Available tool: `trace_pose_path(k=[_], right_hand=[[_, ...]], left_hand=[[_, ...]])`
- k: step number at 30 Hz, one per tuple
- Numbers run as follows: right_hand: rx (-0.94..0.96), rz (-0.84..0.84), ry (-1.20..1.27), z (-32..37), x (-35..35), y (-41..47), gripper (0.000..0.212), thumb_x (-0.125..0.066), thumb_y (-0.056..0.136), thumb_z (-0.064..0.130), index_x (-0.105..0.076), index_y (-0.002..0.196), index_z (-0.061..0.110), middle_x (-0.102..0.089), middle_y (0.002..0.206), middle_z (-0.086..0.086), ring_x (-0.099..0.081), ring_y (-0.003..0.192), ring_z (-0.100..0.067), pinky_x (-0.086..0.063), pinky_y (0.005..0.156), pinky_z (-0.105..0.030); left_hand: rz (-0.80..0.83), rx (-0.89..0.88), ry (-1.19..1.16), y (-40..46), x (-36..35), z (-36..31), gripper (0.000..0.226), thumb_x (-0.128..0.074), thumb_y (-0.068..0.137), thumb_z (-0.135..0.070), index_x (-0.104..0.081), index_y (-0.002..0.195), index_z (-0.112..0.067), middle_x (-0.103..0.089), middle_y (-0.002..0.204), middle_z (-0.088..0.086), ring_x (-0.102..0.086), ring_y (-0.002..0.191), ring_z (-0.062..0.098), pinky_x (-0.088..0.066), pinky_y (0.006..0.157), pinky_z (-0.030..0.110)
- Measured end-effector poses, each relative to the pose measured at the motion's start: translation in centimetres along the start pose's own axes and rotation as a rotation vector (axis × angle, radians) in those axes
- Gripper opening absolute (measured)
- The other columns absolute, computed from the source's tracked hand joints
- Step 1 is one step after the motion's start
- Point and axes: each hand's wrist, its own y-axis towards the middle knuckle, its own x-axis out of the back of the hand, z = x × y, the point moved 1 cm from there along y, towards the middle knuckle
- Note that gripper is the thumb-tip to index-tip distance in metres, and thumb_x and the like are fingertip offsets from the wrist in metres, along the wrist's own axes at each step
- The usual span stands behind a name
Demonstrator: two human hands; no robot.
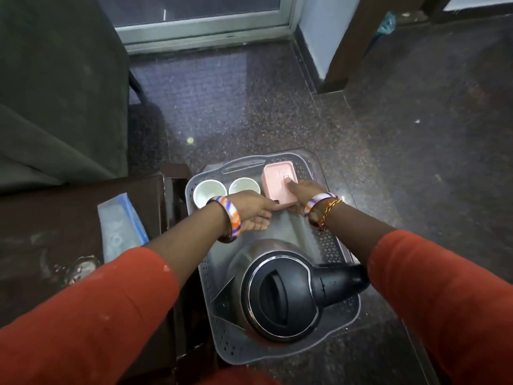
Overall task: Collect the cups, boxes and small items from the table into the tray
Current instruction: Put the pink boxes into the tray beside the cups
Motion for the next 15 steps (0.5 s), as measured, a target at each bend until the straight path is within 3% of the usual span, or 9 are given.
trace_pose_path(k=[2, 4, 6, 8, 10, 12, 13, 15], right_hand=[[0.010, -0.011, 0.078, 0.2, -0.1, 0.2, 0.028, -0.055, 0.091, 0.024, -0.051, 0.068, 0.010, -0.056, 0.074, -0.009, -0.053, 0.064, -0.019, -0.049, 0.059, -0.034], [0.017, -0.031, -0.013, 0.2, 0.2, 0.2, 0.024, -0.058, 0.090, 0.024, -0.055, 0.073, 0.008, -0.057, 0.074, -0.008, -0.054, 0.065, -0.019, -0.047, 0.061, -0.031], [0.008, -0.055, -0.221, 0.3, 0.7, -0.2, 0.026, -0.062, 0.087, 0.025, -0.061, 0.094, 0.001, -0.059, 0.088, -0.013, -0.054, 0.069, -0.022, -0.048, 0.061, -0.028], [-0.019, -0.032, -0.500, 0.9, 1.1, -1.8, 0.047, -0.065, 0.083, 0.029, -0.056, 0.118, -0.001, -0.054, 0.103, -0.017, -0.046, 0.062, -0.016, -0.046, 0.054, -0.013], [0.029, -0.011, -0.711, 1.6, 1.1, -3.6, 0.057, -0.068, 0.080, 0.032, -0.053, 0.124, -0.001, -0.057, 0.111, -0.017, -0.046, 0.061, -0.012, -0.043, 0.044, -0.013], [0.168, -0.059, -0.872, 2.1, 0.8, -5.4, 0.055, -0.071, 0.077, 0.031, -0.055, 0.120, 0.000, -0.062, 0.119, -0.016, -0.063, 0.088, -0.025, -0.049, 0.066, -0.026], [0.266, -0.121, -1.008, 2.3, 0.6, -6.2, 0.059, -0.072, 0.076, 0.032, -0.053, 0.121, 0.000, -0.060, 0.124, -0.018, -0.060, 0.105, -0.031, -0.048, 0.079, -0.030], [0.474, -0.211, -1.307, 2.7, 0.1, -6.7, 0.073, -0.072, 0.074, 0.034, -0.040, 0.131, 0.001, -0.050, 0.131, -0.022, -0.048, 0.121, -0.035, -0.042, 0.096, -0.037]], left_hand=[[-0.004, -0.004, -0.023, -0.1, 0.0, 0.2, 0.048, -0.046, 0.094, -0.013, -0.034, 0.137, 0.007, -0.037, 0.143, 0.030, -0.039, 0.133, 0.039, -0.037, 0.106, 0.038], [0.010, 0.002, -0.043, -0.2, 0.0, 0.2, 0.047, -0.045, 0.094, -0.011, -0.034, 0.136, 0.006, -0.038, 0.142, 0.030, -0.041, 0.132, 0.039, -0.038, 0.105, 0.038], [0.017, 0.010, -0.052, -0.6, 0.0, 0.1, 0.046, -0.045, 0.094, -0.011, -0.035, 0.135, 0.006, -0.039, 0.142, 0.030, -0.041, 0.131, 0.040, -0.038, 0.104, 0.038], [0.021, 0.002, -0.057, -0.8, 0.1, 0.0, 0.045, -0.045, 0.094, -0.011, -0.036, 0.135, 0.007, -0.039, 0.141, 0.030, -0.041, 0.131, 0.040, -0.038, 0.104, 0.039], [0.032, -0.018, -0.054, -1.0, 0.3, -0.1, 0.045, -0.045, 0.094, -0.010, -0.036, 0.135, 0.006, -0.039, 0.141, 0.029, -0.041, 0.131, 0.039, -0.038, 0.104, 0.038], [0.046, -0.041, -0.051, -1.2, 0.8, -0.1, 0.044, -0.047, 0.093, -0.010, -0.039, 0.133, 0.006, -0.042, 0.140, 0.027, -0.045, 0.128, 0.037, -0.039, 0.103, 0.036], [0.051, -0.055, -0.057, -1.3, 1.1, 0.0, 0.043, -0.048, 0.092, -0.009, -0.041, 0.132, 0.006, -0.045, 0.135, 0.027, -0.048, 0.122, 0.035, -0.039, 0.102, 0.036], [0.050, -0.084, -0.075, -1.8, 1.9, 0.1, 0.035, -0.048, 0.092, -0.009, -0.048, 0.124, 0.005, -0.050, 0.119, 0.024, -0.052, 0.105, 0.030, -0.041, 0.098, 0.035]])
